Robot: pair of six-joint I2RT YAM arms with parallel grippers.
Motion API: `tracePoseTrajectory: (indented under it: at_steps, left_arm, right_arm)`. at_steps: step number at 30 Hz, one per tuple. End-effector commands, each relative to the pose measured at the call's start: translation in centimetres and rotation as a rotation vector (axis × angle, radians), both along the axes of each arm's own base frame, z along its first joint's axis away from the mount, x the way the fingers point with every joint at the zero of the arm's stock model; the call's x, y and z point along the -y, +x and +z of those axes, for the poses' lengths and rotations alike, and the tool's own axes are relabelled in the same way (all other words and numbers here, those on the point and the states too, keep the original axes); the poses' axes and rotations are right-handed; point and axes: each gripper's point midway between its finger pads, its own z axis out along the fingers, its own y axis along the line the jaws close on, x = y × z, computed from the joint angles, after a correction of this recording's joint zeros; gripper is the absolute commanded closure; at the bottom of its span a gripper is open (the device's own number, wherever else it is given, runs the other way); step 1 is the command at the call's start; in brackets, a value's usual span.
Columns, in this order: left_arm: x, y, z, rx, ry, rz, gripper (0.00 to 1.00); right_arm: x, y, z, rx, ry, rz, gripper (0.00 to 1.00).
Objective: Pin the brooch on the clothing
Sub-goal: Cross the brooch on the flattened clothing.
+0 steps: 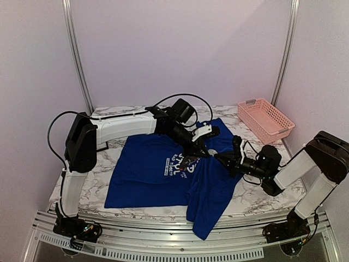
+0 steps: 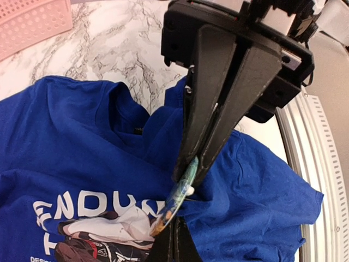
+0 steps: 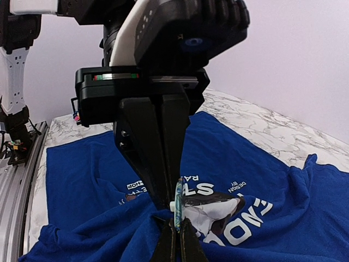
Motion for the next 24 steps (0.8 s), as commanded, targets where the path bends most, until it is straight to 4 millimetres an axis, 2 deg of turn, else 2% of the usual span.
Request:
tracePoseTrajectory:
  at_steps: [1,8,16,19,24]
  left_arm:
    - [1.2,0.5,0.1,0.016,-0.037,0.011,1.00]
    - [1.8,0.3,0.1,0.027,-0.055,0.014,1.00]
    - [1.0,0.8,-1.2,0.110,-0.020,0.031,1.00]
    - [0.8,0.9,-0.9,0.121,-0.024,0.032,1.00]
    - [0.0,0.8,0.4,0.093,-0.027,0.018,0.75]
  right_arm:
    - [-1.7,-1.9,2.2,0.021,0.088,0.152,1.00]
    - [-2.4,-2.3,2.5,-0.002,0.105,0.213,1.00]
    - [-2.6,-2.8,3.9,0.009,0.118,0.244,1.00]
    - [-2.6,-2.4,3.4,-0.004,0.093,0.234,1.00]
    - [-1.7,-1.7,1.8,-0.039,0.063,0.187,1.00]
